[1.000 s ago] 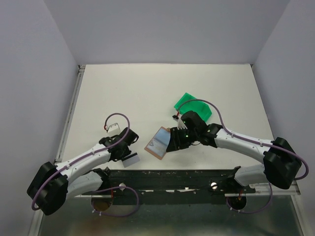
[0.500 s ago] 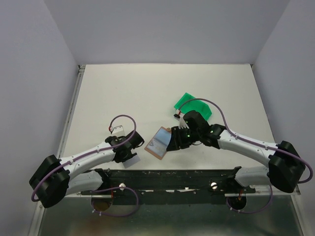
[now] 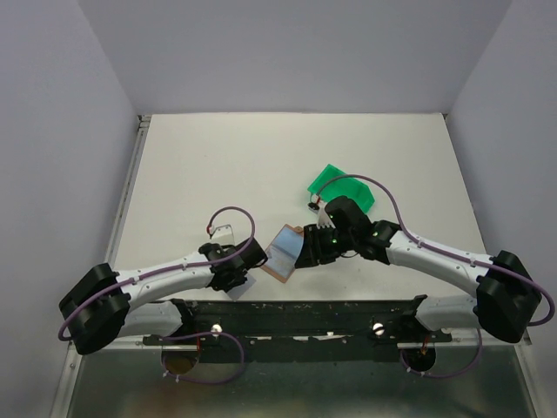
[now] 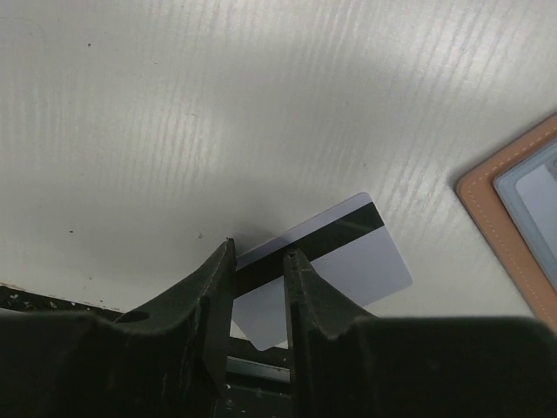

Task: Put the credit cards into the card holder
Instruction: Move the credit card to the corner of the board, then pick up the credit card at the corner of the board.

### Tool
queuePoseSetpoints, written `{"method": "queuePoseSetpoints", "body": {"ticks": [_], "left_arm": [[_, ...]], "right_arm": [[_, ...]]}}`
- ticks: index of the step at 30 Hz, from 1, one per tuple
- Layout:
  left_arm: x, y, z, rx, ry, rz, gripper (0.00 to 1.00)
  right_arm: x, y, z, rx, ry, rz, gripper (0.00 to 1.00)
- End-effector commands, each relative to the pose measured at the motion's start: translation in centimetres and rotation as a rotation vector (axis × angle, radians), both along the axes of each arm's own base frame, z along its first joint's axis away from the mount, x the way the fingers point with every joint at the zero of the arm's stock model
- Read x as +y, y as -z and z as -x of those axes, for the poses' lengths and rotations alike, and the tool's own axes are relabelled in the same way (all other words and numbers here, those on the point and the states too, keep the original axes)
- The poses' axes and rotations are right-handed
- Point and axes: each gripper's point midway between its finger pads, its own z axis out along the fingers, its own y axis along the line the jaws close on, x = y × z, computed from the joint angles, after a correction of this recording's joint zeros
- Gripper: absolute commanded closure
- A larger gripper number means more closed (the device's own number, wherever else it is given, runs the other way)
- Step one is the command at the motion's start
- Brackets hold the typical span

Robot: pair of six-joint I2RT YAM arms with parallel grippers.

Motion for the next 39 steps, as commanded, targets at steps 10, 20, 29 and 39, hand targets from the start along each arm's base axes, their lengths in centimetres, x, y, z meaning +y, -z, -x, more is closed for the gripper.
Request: {"method": "queuePoseSetpoints", "body": {"ticks": [10,20,29,39], "left_arm": [[-4.1,-0.4,2.8,0.033,0.038,0.094,0.65],[-5.6,-0.8,2.8,0.018,0.064,0.124,0.65],[-7.2,-1.7,2.8,-0.010,0.090,0.200,0.66],[-7.8,-2.6,3.3,-0.034,0.116,0.264,0.66]], "right_arm": [[-0.1,0.1,0.4,0.014,-0.008,-0.009,0.51],[0.4,-0.1,1.0,0.048,0.034,-0.087,0.51],[2.9,0.1,3.0,0.100,0.141,-0.205,0.51],[3.8,3.1,4.6,0.189,0.256,-0.203,0.51]]}}
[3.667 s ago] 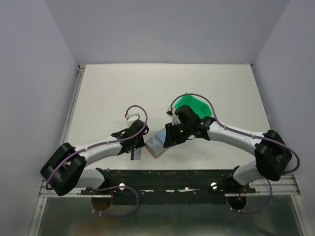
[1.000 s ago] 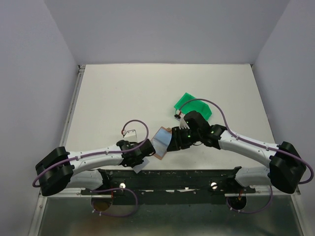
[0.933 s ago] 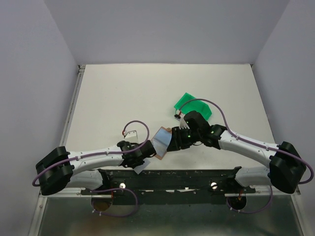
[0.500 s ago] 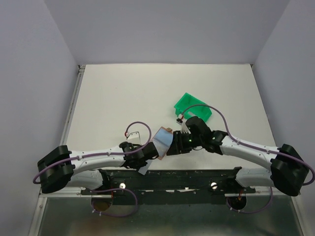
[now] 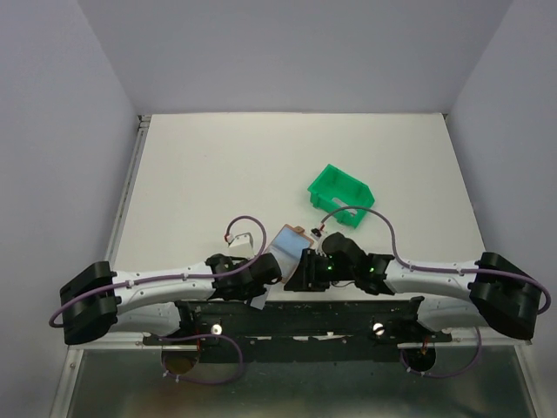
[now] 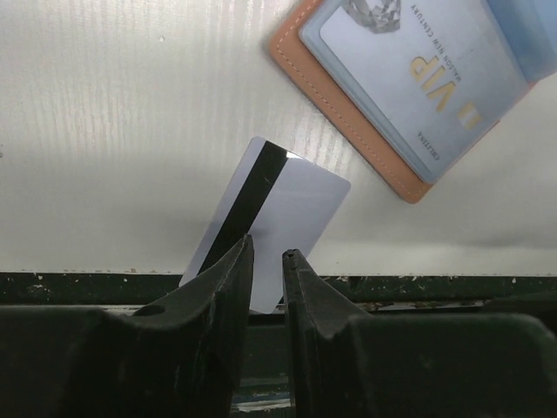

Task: Put the credit cards into the card holder
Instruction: Pick up the credit card at the corner of the board.

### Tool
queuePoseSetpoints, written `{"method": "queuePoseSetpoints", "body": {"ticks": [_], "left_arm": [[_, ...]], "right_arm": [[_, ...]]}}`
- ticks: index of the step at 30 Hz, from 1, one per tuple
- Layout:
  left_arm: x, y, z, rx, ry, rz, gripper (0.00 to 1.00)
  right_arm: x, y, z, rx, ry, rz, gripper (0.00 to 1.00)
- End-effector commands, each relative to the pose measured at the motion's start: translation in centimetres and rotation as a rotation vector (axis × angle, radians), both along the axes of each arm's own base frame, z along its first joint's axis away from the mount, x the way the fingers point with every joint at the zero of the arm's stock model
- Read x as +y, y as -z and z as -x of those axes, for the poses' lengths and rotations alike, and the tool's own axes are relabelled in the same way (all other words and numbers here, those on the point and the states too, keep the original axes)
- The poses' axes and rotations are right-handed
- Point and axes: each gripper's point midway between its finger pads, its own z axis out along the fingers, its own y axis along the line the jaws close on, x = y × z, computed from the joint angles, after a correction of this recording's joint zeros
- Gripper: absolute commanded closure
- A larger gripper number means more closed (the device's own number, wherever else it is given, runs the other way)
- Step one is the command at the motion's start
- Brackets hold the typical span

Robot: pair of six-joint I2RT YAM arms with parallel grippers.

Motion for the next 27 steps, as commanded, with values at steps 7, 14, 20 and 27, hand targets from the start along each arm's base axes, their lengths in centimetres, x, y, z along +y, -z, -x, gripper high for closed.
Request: {"method": "queuePoseSetpoints", "body": {"ticks": [7,14,20,27], "left_arm": [[0.9,-1.9,-0.4,-0.067,0.009,0.029,0.66],[2.6,0.4,0.4,-0.029,0.005,-0.024,0.66],[4.1,2.0,0.9,-0.009,-0.002,-0.071,0.73],[3.7,2.9,1.2,0.002,0.015,-0.047,0.86]], "right_arm": [[3.5,1.6,0.9,0.043,0.132,-0.015,0.48],[6.5,4.7,1.0,0.078,0.211,0.002,0.48],[9.0,5.9,1.2,0.086,0.244,-0.040,0.48],[7.9,7.1,0.6,0.081,0.321,-0.021,0.48]]}}
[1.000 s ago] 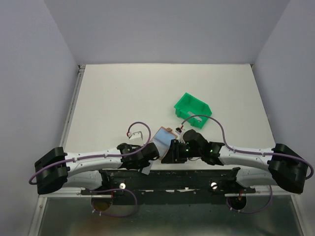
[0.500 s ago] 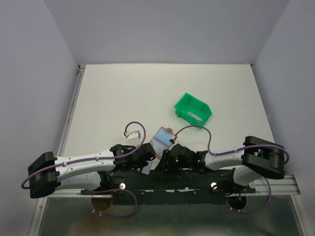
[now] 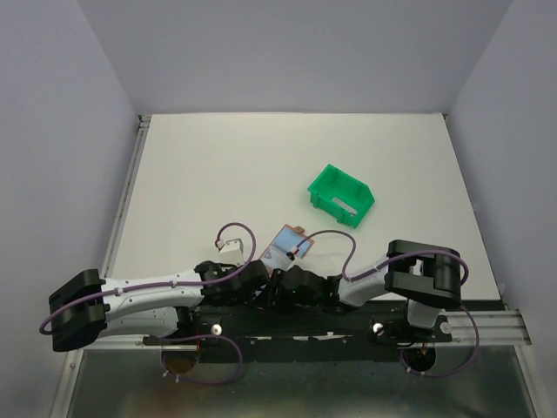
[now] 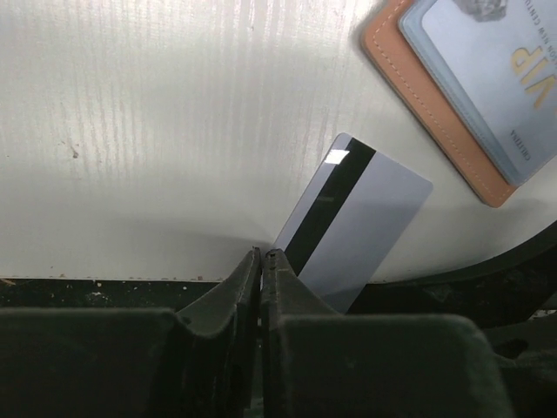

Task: Put the credit cards into the card holder
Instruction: Pick up the credit card at the corner of the board.

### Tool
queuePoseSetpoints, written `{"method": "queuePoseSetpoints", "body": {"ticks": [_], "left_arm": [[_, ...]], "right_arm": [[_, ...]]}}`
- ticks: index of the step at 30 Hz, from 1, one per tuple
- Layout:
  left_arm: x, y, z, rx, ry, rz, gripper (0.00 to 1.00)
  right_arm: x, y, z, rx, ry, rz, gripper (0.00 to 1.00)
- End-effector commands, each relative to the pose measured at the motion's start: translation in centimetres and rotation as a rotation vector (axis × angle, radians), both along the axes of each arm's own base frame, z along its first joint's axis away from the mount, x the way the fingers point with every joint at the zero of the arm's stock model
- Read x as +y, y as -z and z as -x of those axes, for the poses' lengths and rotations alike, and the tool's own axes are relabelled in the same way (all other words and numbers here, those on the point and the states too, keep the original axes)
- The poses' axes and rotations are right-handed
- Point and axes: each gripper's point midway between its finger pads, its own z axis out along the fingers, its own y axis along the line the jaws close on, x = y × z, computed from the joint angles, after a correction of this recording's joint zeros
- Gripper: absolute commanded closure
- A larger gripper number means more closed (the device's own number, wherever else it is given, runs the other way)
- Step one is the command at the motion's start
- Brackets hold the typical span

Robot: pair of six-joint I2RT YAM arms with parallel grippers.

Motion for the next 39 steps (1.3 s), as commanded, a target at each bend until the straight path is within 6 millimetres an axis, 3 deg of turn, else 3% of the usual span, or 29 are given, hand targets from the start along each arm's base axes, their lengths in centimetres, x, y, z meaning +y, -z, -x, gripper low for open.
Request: {"method": "queuePoseSetpoints", "body": {"ticks": [1,6,14,20,23,27,30,35,39], "left_arm": [[0.5,1.4,0.3,0.018,0.004,-0.015,0.89],[-0.3,1.6,0.4,0.027,0.022,0.001,0.99],[-0.2,1.0,0.2,0.019,0.020,-0.002,1.00],[0.5,-1.6,-0.8,-0.053,-0.008,0.016,1.00],[0.9,-3.5,-1.4,-0.110,-0.029,0.044,1.00],[1.1,-6.3,-2.6,-0.213,-0.048,0.138,0.93],[0.6,-9.4,-3.5,-0.325,-0.036,0.273,0.71],[-1.1,-15.6,-4.4,-0.541,0.066,0.527,0.52],[-1.7,-19.0,-4.5,-0.662,0.153,0.594,0.41]], "right_arm": [[-1.0,1.0,-2.3,-0.043,0.139,0.023,0.48],[-1.4,1.4,-3.0,-0.054,0.181,0.034,0.57],[-1.8,1.0,-3.4,-0.093,0.207,0.038,0.79],[-2.4,-0.4,-3.3,-0.154,0.198,0.033,0.98],[-3.0,-1.1,-3.3,-0.167,0.195,0.015,1.00],[-3.8,-2.4,-2.7,-0.183,0.163,-0.002,1.00],[-5.2,-3.4,-2.4,-0.221,0.132,0.026,1.00],[-6.5,-8.0,-2.1,-0.409,-0.044,0.064,1.00],[-6.9,-11.7,-1.0,-0.456,-0.215,-0.027,1.00]]}}
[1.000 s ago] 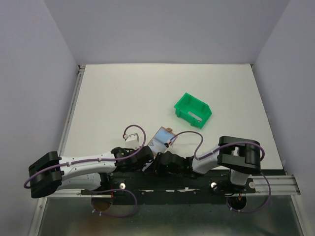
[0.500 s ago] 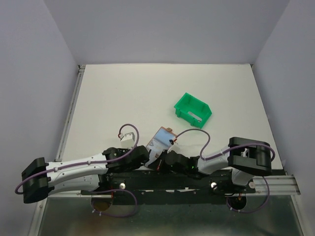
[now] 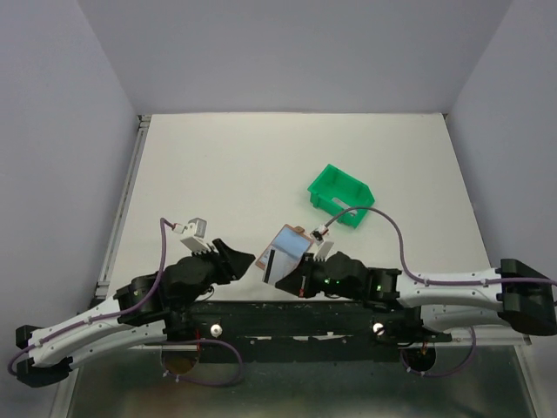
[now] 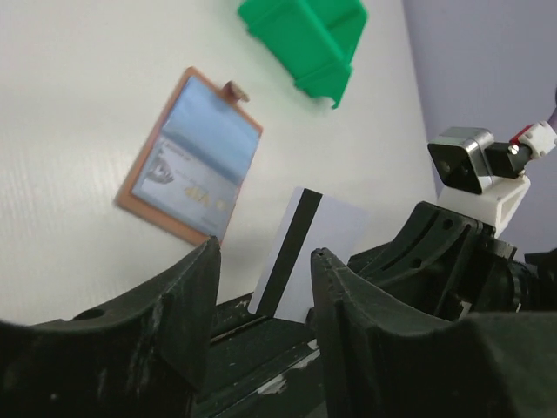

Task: Put the credit cards into the card holder
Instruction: Pick up the credit card at the corner of the board.

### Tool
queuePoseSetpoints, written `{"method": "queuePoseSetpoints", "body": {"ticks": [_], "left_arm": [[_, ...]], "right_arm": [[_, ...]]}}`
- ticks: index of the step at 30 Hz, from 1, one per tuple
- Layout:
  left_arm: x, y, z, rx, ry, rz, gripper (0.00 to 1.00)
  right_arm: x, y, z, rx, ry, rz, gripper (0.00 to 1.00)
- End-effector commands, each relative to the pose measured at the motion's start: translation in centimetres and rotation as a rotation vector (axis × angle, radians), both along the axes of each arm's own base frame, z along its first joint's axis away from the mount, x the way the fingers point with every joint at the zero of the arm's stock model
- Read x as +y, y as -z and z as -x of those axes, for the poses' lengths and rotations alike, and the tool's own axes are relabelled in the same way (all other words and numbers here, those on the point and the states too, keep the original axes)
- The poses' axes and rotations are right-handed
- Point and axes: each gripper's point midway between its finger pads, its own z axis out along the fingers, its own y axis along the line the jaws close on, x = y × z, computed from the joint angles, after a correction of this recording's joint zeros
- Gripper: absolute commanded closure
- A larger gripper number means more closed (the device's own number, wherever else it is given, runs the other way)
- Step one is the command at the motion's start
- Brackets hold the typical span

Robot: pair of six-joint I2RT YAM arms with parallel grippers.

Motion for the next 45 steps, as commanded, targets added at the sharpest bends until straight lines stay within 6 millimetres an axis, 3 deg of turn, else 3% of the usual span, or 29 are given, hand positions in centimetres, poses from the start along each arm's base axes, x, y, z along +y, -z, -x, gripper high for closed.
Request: {"method": "queuePoseSetpoints", "body": {"ticks": [1,4,9,18,26,30,33,34,35,41,45], "left_arm": [[-1.1,-4.6,-0.9,-0.234,0.080,0.044,0.38],[-2.6,-7.0,-0.6,-0.310,0.153,0.073,0.34],[-3.6,-8.8,-0.4,-0.346,0.194,0.092,0.33],[-5.9,-11.7,1.3,-0.420,0.312,0.262,0.34],[-7.6,-10.6,2.4,-0.385,0.397,0.283,0.39],[-8.4,-10.6,2.9,-0.383,0.438,0.296,0.53],[-8.8,-11.0,3.3,-0.392,0.466,0.309,0.91],[-8.8,-11.1,3.3,-0.390,0.468,0.309,1.00],[-8.9,-11.2,3.4,-0.393,0.472,0.309,1.00],[-8.7,-11.5,3.5,-0.391,0.466,0.339,1.00],[-8.8,-11.9,3.7,-0.389,0.467,0.391,1.00]], "right_arm": [[-1.4,-2.3,1.2,-0.093,-0.240,0.022,1.00],[-1.9,-5.8,1.8,-0.120,-0.342,-0.103,1.00],[-3.4,-10.0,1.8,-0.181,-0.391,-0.211,1.00],[-3.3,-11.7,2.8,-0.159,-0.462,-0.299,1.00],[-3.5,-13.0,3.1,-0.182,-0.484,-0.338,1.00],[-3.5,-13.0,3.1,-0.180,-0.484,-0.346,1.00],[-3.6,-13.0,3.0,-0.189,-0.478,-0.347,1.00],[-3.7,-13.1,2.8,-0.198,-0.466,-0.344,1.00],[-3.8,-13.1,2.6,-0.212,-0.456,-0.335,0.99],[-4.9,-13.5,0.8,-0.306,-0.336,-0.303,0.61],[-5.3,-14.5,-0.4,-0.368,-0.269,-0.304,0.48]]}}
